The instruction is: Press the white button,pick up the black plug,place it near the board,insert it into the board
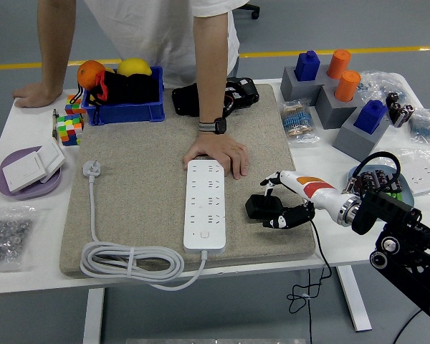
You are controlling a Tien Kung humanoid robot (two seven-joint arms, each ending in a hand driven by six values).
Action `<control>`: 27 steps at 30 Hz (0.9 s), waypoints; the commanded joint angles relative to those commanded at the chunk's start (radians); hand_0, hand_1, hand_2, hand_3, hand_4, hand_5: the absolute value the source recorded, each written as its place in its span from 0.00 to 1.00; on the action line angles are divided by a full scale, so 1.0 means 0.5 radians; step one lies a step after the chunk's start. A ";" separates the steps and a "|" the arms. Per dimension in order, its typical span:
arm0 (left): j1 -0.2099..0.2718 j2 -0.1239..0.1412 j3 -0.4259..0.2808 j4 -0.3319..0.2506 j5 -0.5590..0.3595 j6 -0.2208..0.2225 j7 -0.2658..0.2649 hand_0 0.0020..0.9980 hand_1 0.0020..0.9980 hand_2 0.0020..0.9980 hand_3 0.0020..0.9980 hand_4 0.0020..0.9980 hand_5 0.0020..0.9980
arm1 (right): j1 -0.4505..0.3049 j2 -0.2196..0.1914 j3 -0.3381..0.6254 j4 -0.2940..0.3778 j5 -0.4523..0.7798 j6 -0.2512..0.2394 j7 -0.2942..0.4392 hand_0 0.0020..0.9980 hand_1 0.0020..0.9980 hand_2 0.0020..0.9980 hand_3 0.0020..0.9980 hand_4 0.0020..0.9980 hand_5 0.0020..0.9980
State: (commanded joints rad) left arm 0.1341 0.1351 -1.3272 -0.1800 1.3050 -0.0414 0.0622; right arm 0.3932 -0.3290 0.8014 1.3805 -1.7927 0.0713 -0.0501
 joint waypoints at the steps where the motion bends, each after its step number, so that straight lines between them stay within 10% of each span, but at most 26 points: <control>1: 0.001 0.000 0.003 0.000 -0.002 0.000 -0.002 0.81 0.78 0.74 0.79 0.59 0.53 | 0.000 0.000 -0.005 -0.002 0.006 -0.006 0.006 0.81 0.79 0.78 0.41 0.96 0.20; 27: -0.011 -0.011 0.035 0.000 -0.023 0.001 -0.013 0.81 0.78 0.74 0.79 0.59 0.53 | 0.017 0.017 0.014 0.023 0.042 -0.051 0.032 0.74 0.77 0.77 0.46 0.92 0.16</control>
State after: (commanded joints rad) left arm 0.1286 0.1298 -1.3097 -0.1800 1.2935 -0.0410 0.0557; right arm 0.4017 -0.3206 0.8085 1.3919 -1.7716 0.0459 -0.0341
